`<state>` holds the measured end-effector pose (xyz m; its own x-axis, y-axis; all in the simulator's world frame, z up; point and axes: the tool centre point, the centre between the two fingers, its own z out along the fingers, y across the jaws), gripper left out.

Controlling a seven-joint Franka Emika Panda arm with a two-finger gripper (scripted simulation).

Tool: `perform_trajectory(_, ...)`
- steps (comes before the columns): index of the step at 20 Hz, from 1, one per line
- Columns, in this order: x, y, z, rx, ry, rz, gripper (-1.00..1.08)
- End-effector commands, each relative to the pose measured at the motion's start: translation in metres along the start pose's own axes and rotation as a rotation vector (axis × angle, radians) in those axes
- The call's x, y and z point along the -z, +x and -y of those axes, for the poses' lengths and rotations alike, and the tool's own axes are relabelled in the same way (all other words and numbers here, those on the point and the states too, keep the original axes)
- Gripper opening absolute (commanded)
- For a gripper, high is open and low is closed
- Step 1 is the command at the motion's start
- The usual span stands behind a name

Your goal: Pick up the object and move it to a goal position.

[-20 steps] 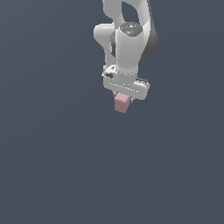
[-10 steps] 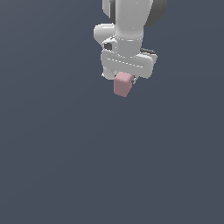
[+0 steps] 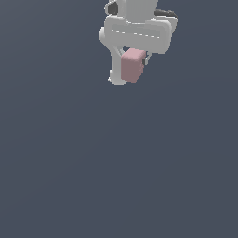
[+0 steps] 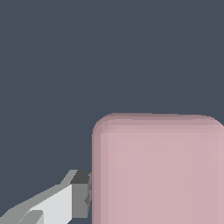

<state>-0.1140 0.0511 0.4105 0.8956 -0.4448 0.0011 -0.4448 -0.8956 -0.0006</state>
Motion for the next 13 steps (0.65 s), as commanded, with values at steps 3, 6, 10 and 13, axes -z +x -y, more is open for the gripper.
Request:
perform_trajectory(3, 0.029, -0.001, -0.001, 0.0, -0.001, 0.001, -1.0)
perform_trajectory(6, 0.041, -0.001, -0.001, 0.0, -0.001, 0.001, -1.0)
perform_trajectory(10, 0.051, 0.0, -0.001, 0.0, -0.001, 0.001, -1.0)
perform_trajectory(13, 0.053, 0.0, -0.001, 0.0, -0.001, 0.001, -1.0)
